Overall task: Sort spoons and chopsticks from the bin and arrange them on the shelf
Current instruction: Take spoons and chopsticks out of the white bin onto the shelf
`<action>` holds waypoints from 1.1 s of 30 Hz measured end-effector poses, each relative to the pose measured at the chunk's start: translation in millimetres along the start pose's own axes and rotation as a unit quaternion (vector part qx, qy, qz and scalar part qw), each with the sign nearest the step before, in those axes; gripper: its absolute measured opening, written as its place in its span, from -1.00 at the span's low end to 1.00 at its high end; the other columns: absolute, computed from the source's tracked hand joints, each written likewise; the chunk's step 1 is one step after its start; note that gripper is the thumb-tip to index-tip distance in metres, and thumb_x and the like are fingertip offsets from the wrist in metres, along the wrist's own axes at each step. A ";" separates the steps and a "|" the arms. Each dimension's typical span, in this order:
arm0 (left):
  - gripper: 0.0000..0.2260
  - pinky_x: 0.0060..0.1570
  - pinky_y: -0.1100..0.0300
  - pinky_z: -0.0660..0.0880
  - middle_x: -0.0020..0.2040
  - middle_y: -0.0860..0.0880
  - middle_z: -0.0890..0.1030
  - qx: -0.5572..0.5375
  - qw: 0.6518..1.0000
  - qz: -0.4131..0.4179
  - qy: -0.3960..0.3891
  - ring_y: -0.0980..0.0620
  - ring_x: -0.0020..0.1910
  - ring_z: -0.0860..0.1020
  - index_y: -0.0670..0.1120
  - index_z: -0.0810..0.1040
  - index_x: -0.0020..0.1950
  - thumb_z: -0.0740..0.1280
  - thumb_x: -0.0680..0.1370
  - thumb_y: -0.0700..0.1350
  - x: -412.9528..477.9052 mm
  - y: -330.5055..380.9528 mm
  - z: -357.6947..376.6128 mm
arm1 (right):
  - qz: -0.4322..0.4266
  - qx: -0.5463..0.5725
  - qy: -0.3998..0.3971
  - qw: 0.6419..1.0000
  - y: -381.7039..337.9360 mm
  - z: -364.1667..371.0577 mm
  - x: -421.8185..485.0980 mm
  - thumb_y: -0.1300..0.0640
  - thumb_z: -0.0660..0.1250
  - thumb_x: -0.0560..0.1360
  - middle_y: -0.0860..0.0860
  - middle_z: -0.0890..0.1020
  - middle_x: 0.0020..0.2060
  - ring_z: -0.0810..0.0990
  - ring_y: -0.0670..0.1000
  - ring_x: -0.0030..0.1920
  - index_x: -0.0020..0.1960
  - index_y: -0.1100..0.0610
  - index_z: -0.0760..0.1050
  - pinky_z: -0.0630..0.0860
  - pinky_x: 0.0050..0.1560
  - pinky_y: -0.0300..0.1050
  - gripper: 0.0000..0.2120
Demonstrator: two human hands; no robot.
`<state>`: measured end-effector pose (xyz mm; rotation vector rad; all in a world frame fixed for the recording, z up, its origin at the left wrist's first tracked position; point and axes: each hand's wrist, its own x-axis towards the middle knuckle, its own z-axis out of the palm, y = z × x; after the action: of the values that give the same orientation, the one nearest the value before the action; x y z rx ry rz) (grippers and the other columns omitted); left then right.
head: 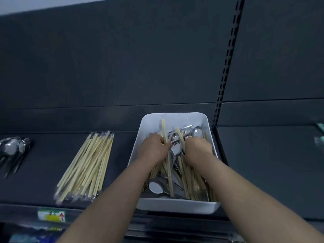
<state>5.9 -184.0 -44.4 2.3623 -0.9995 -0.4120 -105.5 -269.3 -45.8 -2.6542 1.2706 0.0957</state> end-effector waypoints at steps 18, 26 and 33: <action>-0.87 -0.21 0.16 0.40 -0.05 -0.15 0.61 0.056 0.992 0.042 -0.104 -0.16 -0.01 0.59 -0.16 0.48 -0.11 0.34 0.48 -0.11 2.1 42.2 42.4 | 0.090 0.122 0.130 0.980 33.0 -24.1 -41.8 0.15 0.27 0.46 0.04 0.47 -0.36 0.47 0.16 -0.24 -0.22 0.16 0.49 0.31 -0.36 -0.14 -0.89; -0.90 -0.58 0.30 0.35 -0.47 -0.13 0.47 -0.118 0.969 -0.068 -0.207 -0.01 -0.60 0.42 -0.20 0.47 -0.23 0.39 0.42 -0.24 6.2 36.6 11.1 | 0.100 0.142 0.142 0.975 23.1 -21.2 -39.9 0.19 0.26 0.46 0.09 0.60 -0.19 0.56 0.18 -0.13 -0.05 0.14 0.56 0.37 -0.28 -0.14 -0.87; -0.94 -0.36 0.14 0.49 -0.31 -0.16 0.56 -0.223 0.963 -0.016 -0.152 -0.07 -0.41 0.50 -0.18 0.55 -0.15 0.39 0.51 -0.23 17.0 13.7 -21.0 | 0.073 0.189 0.149 0.968 -10.9 -17.9 -30.8 0.18 0.24 0.52 0.10 0.65 -0.05 0.59 0.18 0.00 0.13 0.13 0.48 0.49 -0.16 -0.08 -0.80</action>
<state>19.5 -196.9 -20.6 1.9433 -0.8871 -0.9304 -116.9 -242.7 -22.2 -2.3022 1.4056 -0.4937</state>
